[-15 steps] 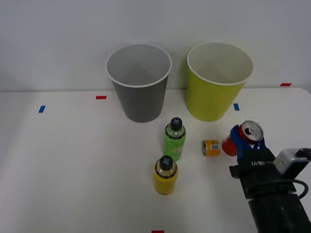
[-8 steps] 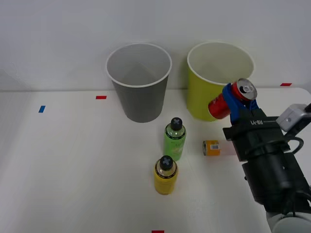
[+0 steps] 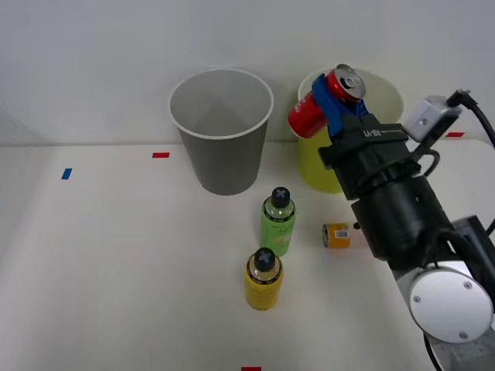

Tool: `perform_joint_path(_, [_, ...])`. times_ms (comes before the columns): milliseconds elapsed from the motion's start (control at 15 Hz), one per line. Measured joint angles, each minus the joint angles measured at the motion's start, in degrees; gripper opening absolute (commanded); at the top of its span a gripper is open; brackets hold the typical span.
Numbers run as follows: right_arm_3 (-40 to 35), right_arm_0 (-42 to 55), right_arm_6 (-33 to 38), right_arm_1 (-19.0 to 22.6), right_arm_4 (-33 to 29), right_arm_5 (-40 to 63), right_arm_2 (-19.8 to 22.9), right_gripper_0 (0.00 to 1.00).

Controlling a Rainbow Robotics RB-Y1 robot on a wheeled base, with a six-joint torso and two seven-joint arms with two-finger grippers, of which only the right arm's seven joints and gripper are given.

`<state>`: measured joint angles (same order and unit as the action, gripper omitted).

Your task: Put cans in the gray bin, plastic bottles in the light green bin

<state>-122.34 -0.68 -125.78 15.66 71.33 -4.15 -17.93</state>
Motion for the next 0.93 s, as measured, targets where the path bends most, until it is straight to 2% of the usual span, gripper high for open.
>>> perform_joint_path(333, [14.3, -14.9, -0.9, -5.9, -0.5, 2.3, 2.0, 0.0])
perform_joint_path(667, [24.4, -25.8, -1.7, -8.5, -1.7, 7.8, 3.0, 0.0])
perform_joint_path(933, [31.5, -30.6, -2.7, -10.8, -9.7, 8.3, 2.4, 0.0])
